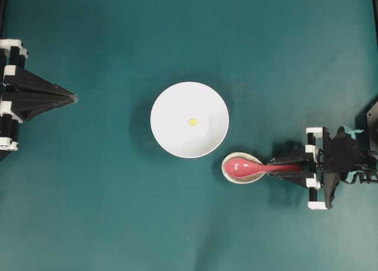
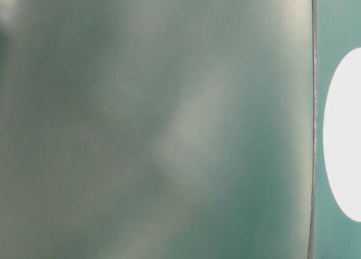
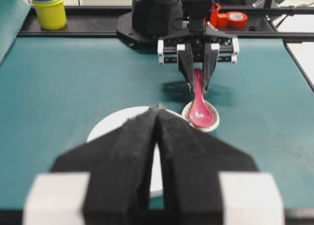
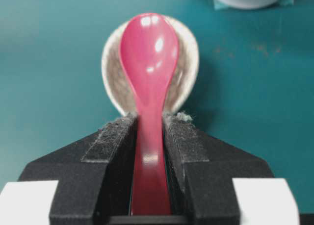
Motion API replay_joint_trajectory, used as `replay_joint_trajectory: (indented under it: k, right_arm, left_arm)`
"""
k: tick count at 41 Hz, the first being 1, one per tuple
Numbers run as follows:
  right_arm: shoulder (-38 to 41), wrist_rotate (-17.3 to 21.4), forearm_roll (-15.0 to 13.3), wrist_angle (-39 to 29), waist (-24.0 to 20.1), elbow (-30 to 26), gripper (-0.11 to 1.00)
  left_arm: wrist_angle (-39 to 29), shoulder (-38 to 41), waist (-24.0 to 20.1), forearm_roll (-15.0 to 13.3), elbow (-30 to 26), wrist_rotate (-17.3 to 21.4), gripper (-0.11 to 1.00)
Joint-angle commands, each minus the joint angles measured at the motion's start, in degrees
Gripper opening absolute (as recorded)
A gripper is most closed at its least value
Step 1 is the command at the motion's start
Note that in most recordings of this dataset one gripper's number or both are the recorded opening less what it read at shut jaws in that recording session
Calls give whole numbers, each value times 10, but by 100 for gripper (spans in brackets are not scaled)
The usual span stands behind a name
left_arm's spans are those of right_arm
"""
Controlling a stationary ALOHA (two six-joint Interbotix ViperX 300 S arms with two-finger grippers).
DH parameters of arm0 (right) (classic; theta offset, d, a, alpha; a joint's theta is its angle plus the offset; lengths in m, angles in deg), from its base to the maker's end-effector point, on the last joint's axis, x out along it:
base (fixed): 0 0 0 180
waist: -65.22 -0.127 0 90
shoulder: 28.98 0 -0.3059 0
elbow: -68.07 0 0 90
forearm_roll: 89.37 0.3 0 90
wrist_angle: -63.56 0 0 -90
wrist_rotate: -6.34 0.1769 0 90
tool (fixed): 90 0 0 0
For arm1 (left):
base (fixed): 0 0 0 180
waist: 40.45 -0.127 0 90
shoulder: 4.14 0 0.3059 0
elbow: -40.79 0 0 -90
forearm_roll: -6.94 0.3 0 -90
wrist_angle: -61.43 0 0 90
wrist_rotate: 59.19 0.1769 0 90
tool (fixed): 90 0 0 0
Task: Scoop the yellow hexagonal prism block from the bowl with a spoon using the right arm.
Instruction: 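Close the right gripper on the red spoon handle, then lift the red spoon and carry it over the white bowl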
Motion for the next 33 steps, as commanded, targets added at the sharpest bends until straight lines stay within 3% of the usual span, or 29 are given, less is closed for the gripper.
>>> replay_joint_trajectory:
  k: [1,9,19,26,33]
  right_arm:
    - [-27,-2,2,4,5,-1,22]
    - [-69,-16,1,-9,15,1,22]
    - [-152,-82,1,-57,34,-6,22]
    - [-216,-127,-1,-133,75,-16,22]
    - [-278,-172,-1,-260,142,-45,22]
  left_arm:
    - [2,4,-1,2,-12,-1,-1]
    - [2,5,-1,2,-12,-1,-1]
    - [4,5,-1,2,-13,0,-1]
    - [5,5,-1,1,-13,0,-1]
    - [9,8,-1,2,-13,0,-1]
